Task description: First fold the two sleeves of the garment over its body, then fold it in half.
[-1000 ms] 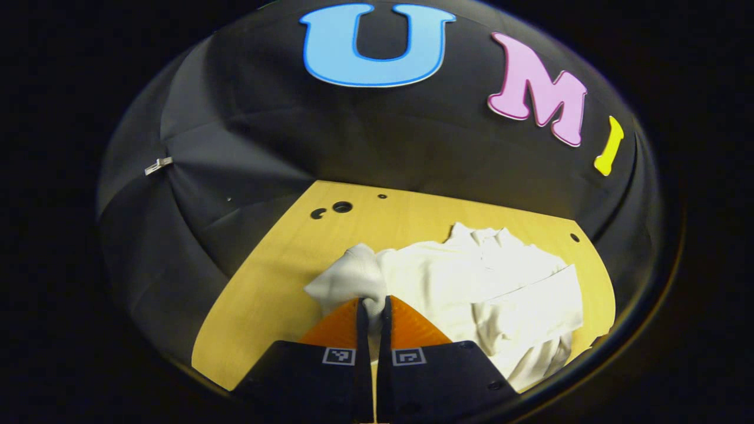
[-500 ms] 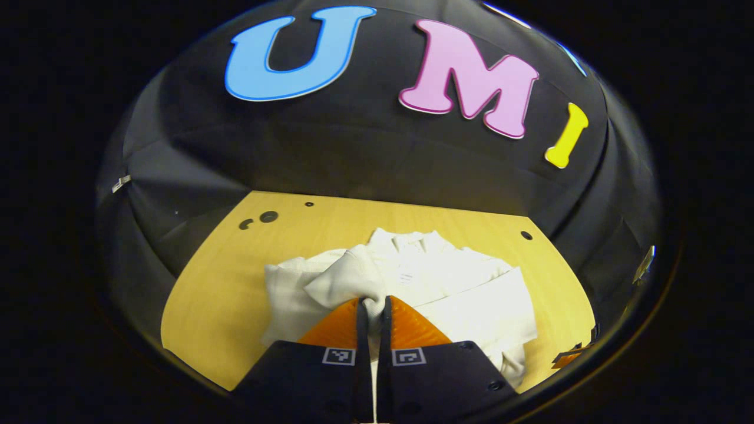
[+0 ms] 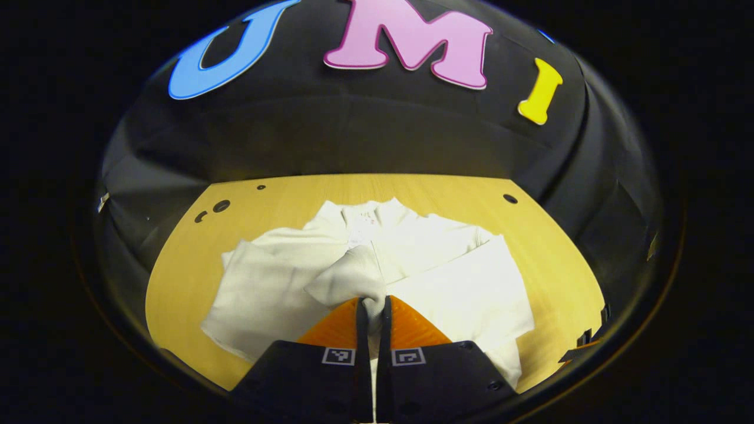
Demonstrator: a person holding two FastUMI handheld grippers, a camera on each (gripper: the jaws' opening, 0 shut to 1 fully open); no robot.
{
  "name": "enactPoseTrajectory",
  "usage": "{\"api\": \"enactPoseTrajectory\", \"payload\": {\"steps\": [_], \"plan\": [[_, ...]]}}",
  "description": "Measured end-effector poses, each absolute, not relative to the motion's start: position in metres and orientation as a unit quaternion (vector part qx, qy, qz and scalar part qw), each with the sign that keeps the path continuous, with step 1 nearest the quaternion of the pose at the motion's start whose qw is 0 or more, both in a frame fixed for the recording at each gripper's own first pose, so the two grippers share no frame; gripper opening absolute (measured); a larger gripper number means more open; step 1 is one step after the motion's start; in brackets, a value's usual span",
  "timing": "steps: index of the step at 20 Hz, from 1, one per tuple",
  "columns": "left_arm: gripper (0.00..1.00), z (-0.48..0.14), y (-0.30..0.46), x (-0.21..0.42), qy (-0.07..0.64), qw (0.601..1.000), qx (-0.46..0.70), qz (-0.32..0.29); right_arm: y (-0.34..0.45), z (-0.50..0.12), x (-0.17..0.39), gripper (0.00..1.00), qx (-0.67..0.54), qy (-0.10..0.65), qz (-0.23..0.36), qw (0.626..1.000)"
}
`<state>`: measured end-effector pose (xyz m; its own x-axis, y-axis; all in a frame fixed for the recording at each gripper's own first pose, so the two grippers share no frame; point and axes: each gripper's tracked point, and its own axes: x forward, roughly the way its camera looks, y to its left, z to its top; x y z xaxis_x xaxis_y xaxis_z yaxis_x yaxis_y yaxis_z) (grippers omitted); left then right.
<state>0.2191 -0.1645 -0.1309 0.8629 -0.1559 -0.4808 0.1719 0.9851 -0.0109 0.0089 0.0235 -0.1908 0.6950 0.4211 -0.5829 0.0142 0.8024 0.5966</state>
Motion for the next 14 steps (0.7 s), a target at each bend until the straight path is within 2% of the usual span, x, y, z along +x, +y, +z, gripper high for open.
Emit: {"api": "enactPoseTrajectory", "payload": {"steps": [1,11,13,14], "plan": [[0.08,-0.139,-0.168,0.222,0.255,0.963,0.023,-0.084,0.022,-0.192,0.008,0.88,0.292,0.374,0.115,0.873],[0.11,-0.198,-0.186,0.236,0.318,0.941,0.086,-0.077,0.026,-0.195,0.005,0.89,0.293,0.379,0.111,0.871],[0.15,-0.204,-0.187,0.235,0.328,0.937,0.090,-0.080,0.026,-0.197,0.004,0.88,0.292,0.380,0.112,0.871],[0.20,-0.205,-0.187,0.235,0.330,0.936,0.089,-0.081,0.026,-0.198,0.002,0.88,0.292,0.380,0.111,0.871]]}}
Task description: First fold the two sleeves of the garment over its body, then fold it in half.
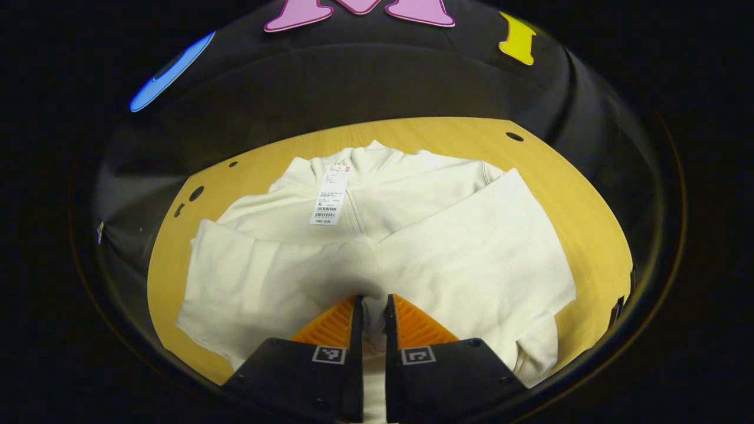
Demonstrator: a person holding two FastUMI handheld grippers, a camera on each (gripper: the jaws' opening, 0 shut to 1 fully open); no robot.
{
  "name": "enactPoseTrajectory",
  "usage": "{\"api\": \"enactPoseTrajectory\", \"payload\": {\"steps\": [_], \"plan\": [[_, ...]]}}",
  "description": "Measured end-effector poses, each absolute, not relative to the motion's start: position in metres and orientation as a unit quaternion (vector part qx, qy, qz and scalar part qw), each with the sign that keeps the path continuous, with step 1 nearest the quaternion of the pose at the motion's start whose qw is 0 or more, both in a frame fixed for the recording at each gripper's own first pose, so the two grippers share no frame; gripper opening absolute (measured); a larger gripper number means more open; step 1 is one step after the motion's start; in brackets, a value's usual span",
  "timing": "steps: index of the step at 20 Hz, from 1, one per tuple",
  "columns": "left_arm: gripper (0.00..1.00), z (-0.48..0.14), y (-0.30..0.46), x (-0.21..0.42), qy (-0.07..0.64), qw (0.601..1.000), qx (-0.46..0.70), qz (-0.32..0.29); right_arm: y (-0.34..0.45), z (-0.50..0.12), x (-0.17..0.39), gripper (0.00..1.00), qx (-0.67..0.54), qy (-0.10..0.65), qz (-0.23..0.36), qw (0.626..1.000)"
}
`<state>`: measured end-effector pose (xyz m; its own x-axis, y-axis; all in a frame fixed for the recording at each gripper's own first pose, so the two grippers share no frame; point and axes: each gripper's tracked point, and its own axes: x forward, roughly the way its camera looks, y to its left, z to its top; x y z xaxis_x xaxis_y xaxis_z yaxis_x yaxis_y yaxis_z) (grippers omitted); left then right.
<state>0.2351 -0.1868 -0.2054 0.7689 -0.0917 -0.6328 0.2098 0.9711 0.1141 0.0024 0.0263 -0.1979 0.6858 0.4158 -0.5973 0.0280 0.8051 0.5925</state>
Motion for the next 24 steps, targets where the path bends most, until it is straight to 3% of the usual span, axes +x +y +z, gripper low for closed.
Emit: {"api": "enactPoseTrajectory", "payload": {"steps": [2,3,6,9,10,11,18,24], "plan": [[0.31,-0.210,-0.188,0.233,0.338,0.933,0.088,-0.082,0.027,-0.198,0.000,0.89,0.291,0.381,0.111,0.871],[0.29,-0.213,-0.186,0.232,0.343,0.931,0.095,-0.083,0.027,-0.200,-0.001,0.89,0.291,0.381,0.109,0.871],[0.54,-0.207,-0.194,0.227,0.327,0.932,0.117,-0.101,0.027,-0.202,-0.003,0.89,0.294,0.381,0.108,0.870],[0.72,-0.194,-0.193,0.217,0.296,0.938,0.143,-0.106,0.028,-0.207,-0.005,0.89,0.288,0.384,0.106,0.871],[0.76,-0.188,-0.192,0.213,0.287,0.941,0.144,-0.105,0.027,-0.211,-0.005,0.99,0.282,0.386,0.105,0.872],[0.76,-0.182,-0.191,0.207,0.278,0.944,0.140,-0.108,0.026,-0.215,-0.006,0.92,0.276,0.389,0.104,0.873],[0.78,-0.166,-0.142,0.141,0.276,0.953,0.060,-0.112,0.028,-0.233,-0.014,0.92,0.259,0.403,0.104,0.872],[0.76,-0.195,-0.077,0.083,0.322,0.943,0.013,-0.085,0.035,-0.261,-0.019,0.92,0.213,0.437,0.099,0.868]]}}
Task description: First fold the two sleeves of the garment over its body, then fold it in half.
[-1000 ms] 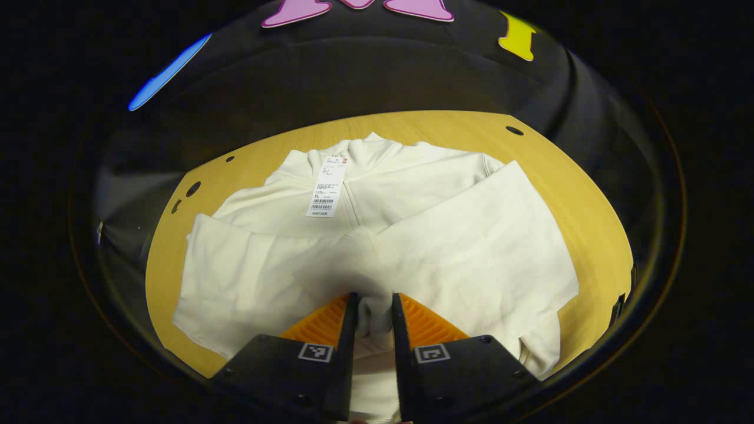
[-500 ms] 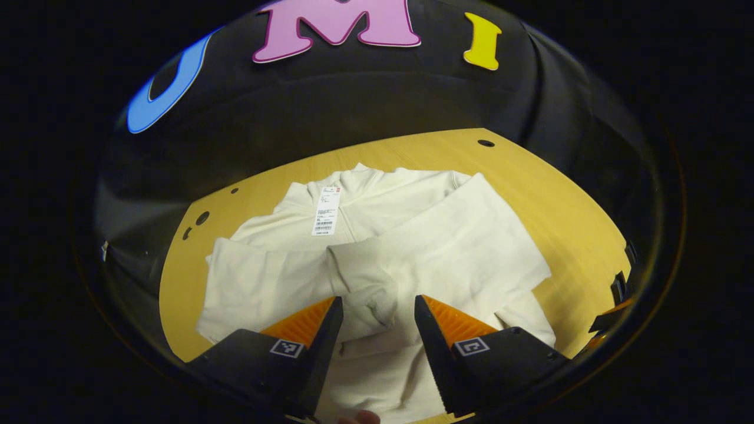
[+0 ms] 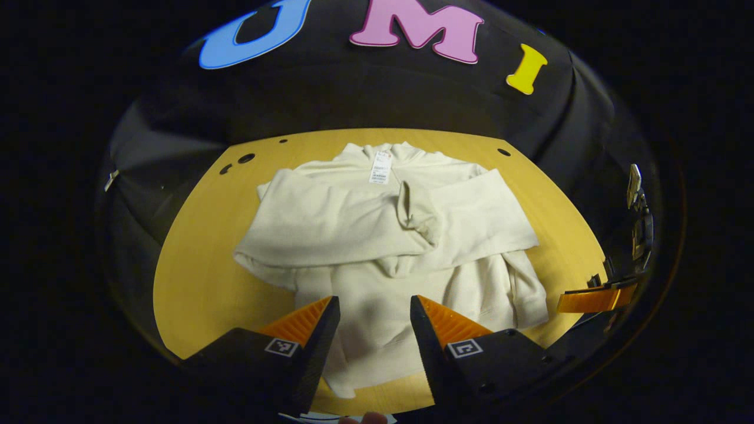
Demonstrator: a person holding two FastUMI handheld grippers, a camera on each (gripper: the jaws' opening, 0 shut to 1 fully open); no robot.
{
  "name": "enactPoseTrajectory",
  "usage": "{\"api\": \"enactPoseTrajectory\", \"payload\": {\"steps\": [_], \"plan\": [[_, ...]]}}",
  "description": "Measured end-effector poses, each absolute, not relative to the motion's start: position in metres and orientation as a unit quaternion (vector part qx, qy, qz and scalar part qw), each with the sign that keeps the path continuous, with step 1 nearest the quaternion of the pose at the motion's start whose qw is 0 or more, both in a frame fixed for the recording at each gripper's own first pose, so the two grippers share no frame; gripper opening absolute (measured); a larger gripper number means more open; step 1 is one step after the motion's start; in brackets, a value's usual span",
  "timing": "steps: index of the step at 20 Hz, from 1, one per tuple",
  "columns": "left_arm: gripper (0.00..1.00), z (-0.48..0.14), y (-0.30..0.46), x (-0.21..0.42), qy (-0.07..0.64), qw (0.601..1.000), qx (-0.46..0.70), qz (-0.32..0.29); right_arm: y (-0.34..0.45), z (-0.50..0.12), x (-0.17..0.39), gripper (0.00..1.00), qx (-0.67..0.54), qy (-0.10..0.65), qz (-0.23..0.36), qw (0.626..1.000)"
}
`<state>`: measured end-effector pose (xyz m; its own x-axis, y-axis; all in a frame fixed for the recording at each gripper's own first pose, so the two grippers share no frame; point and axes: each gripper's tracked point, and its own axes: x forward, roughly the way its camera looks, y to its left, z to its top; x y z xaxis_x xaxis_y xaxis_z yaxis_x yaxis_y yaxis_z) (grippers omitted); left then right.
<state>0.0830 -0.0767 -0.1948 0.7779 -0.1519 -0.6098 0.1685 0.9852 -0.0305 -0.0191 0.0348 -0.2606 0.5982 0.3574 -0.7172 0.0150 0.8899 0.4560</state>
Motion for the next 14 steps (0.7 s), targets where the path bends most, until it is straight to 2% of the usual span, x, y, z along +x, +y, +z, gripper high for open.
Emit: {"api": "enactPoseTrajectory", "payload": {"steps": [7,14], "plan": [[0.77,-0.239,-0.051,0.039,0.371,0.926,-0.003,-0.065,0.042,-0.276,-0.014,0.93,0.165,0.457,0.105,0.868],[0.77,-0.275,-0.043,0.040,0.410,0.911,-0.011,-0.046,0.046,-0.294,0.002,0.93,0.131,0.471,0.100,0.866]]}}
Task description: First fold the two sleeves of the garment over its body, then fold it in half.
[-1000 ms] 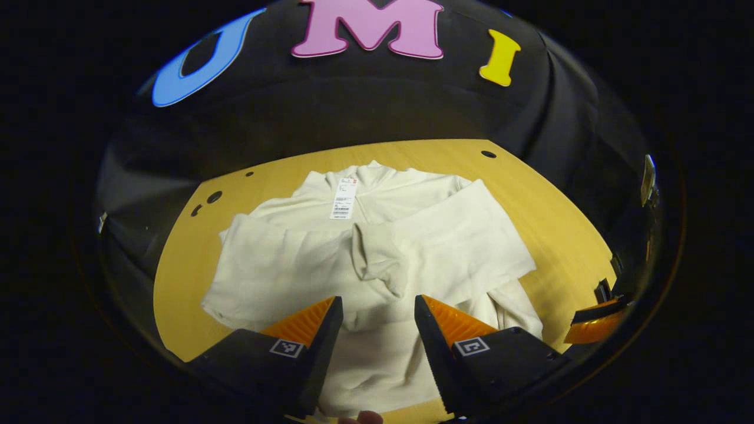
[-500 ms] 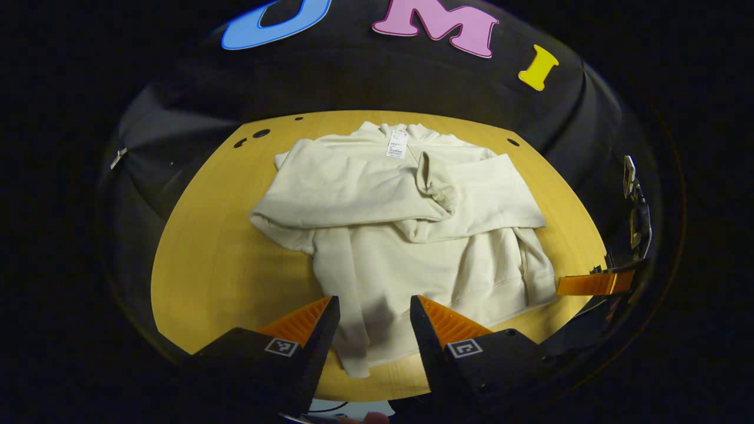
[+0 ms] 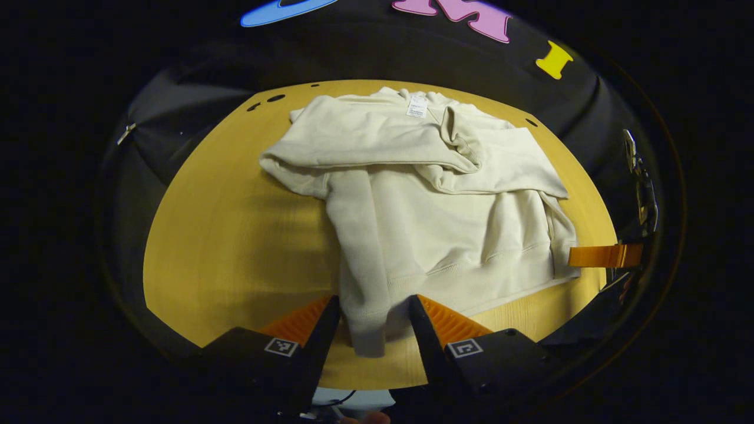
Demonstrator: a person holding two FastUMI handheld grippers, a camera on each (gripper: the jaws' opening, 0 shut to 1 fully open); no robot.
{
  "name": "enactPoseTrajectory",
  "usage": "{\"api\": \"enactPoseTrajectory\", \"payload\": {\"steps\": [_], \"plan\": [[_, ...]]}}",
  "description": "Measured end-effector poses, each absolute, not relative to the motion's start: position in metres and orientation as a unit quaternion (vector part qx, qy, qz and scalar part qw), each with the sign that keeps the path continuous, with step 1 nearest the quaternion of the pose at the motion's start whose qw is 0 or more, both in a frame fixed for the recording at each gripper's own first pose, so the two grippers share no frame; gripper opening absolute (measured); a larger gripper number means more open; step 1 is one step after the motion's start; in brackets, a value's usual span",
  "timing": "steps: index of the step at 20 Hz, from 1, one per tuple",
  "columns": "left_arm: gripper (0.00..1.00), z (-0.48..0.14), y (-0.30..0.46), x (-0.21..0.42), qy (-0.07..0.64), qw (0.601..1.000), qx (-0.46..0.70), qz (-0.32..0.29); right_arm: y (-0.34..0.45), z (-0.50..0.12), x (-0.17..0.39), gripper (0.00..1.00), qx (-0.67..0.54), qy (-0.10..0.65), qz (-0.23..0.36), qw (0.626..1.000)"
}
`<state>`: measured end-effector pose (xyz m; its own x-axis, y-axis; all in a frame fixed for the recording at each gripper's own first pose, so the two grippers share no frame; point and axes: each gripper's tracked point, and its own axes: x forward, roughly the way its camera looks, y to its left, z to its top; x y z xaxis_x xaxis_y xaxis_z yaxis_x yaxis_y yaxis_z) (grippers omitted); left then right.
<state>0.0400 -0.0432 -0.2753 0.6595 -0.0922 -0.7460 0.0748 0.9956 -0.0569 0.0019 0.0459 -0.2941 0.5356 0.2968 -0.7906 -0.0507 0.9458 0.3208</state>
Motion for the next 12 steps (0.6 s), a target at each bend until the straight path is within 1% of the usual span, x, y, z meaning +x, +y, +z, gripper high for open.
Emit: {"api": "enactPoseTrajectory", "payload": {"steps": [2,4,5,6,7,9,11,12], "plan": [[0.78,-0.273,-0.043,0.046,0.406,0.913,-0.004,-0.043,0.050,-0.300,0.005,0.94,0.118,0.478,0.102,0.864],[0.77,-0.278,-0.045,0.047,0.416,0.908,0.011,-0.045,0.050,-0.302,0.012,0.93,0.098,0.469,0.102,0.872],[0.78,-0.278,-0.046,0.050,0.414,0.909,0.019,-0.048,0.049,-0.302,0.016,0.89,0.089,0.466,0.096,0.875],[0.81,-0.281,-0.045,0.049,0.425,0.904,0.022,-0.047,0.048,-0.304,0.016,0.89,0.079,0.471,0.091,0.874],[0.81,-0.279,-0.044,0.049,0.427,0.903,0.018,-0.044,0.048,-0.305,0.016,0.86,0.067,0.471,0.086,0.875],[0.81,-0.280,-0.044,0.050,0.433,0.900,0.014,-0.039,0.047,-0.308,0.014,0.82,0.024,0.465,0.083,0.881],[0.79,-0.279,-0.050,0.047,0.435,0.899,0.020,-0.050,0.050,-0.311,0.012,0.83,-0.025,0.444,0.079,0.892],[0.75,-0.278,-0.055,0.048,0.433,0.899,0.026,-0.063,0.059,-0.307,0.012,0.82,-0.024,0.436,0.092,0.895]]}}
